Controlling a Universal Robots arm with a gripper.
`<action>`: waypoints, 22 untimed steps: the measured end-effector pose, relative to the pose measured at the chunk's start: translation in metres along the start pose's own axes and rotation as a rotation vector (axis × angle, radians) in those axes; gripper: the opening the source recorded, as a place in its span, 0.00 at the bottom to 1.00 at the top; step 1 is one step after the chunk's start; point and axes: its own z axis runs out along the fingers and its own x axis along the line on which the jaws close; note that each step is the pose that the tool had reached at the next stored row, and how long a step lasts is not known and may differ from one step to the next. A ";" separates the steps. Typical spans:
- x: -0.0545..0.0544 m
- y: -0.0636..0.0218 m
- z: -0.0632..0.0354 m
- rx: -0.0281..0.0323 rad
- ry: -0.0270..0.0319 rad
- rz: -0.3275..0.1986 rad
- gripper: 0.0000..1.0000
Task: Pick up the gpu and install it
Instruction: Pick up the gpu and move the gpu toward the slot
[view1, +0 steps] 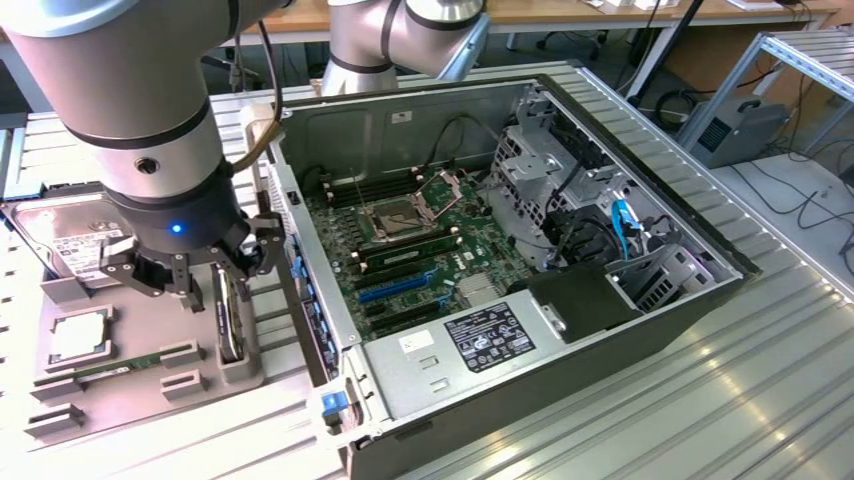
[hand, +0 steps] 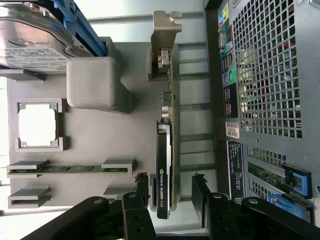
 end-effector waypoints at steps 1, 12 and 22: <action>0.000 0.0000 0.0002 0.0000 0.0001 0.000 0.48; 0.000 -0.0001 0.0033 0.0000 0.0000 0.000 0.48; 0.000 -0.0002 0.0052 0.0000 0.0001 0.000 0.48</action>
